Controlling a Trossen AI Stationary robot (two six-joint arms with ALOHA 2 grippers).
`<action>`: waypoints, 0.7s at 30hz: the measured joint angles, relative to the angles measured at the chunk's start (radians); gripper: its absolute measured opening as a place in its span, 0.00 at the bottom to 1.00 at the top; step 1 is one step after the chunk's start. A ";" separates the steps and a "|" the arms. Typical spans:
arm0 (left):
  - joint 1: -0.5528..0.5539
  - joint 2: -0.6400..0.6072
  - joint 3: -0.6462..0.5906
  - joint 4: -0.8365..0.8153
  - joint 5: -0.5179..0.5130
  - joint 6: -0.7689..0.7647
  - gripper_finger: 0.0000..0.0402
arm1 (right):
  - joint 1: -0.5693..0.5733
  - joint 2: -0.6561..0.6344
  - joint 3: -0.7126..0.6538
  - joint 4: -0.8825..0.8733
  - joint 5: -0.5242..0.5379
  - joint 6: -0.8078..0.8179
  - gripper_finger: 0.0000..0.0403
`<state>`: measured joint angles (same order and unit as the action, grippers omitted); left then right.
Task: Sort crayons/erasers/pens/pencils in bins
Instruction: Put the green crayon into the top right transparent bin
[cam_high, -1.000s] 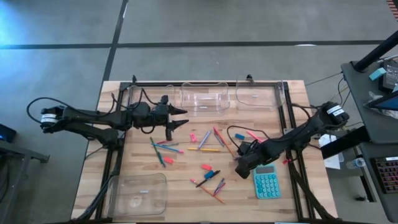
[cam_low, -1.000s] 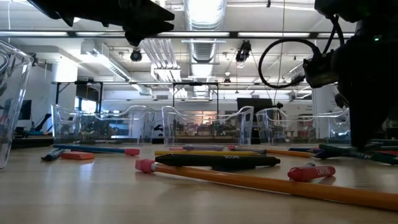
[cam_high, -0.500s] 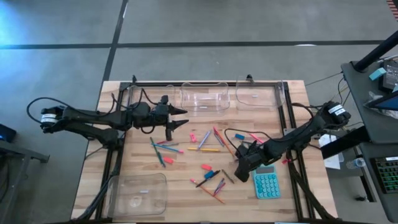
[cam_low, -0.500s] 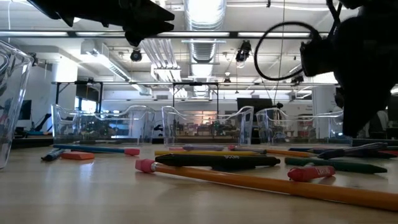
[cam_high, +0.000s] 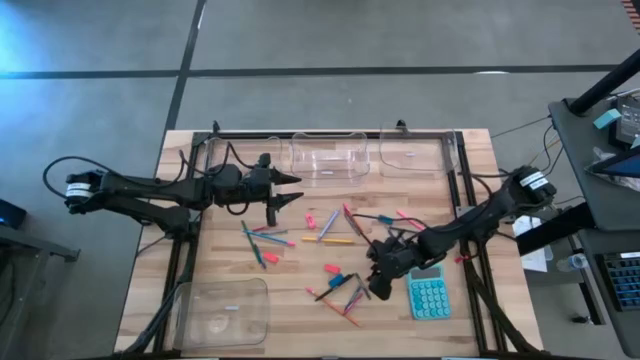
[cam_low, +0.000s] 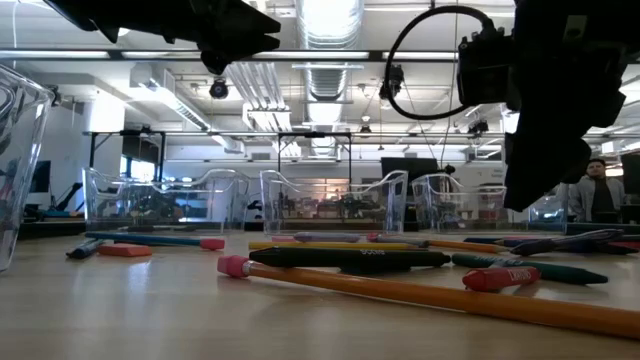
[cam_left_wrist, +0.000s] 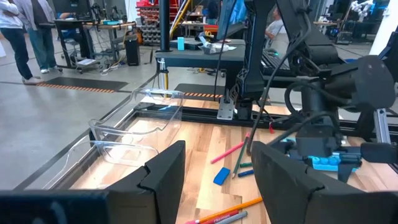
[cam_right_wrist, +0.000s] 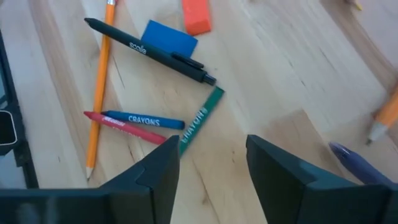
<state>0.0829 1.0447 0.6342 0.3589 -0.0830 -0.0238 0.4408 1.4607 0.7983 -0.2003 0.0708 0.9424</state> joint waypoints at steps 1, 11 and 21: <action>0.000 0.000 0.000 0.000 0.000 0.000 0.42 | 0.000 0.010 0.010 0.000 0.000 -0.010 0.44; -0.002 0.000 -0.002 -0.001 0.000 -0.023 0.42 | 0.000 0.106 0.117 -0.086 0.000 -0.072 0.44; -0.012 0.018 -0.002 0.006 0.000 -0.040 0.42 | 0.000 0.191 0.197 -0.158 -0.019 -0.072 0.44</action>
<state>0.0708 1.0628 0.6323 0.3650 -0.0830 -0.0638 0.4411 1.6518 0.9953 -0.3586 0.0521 0.8708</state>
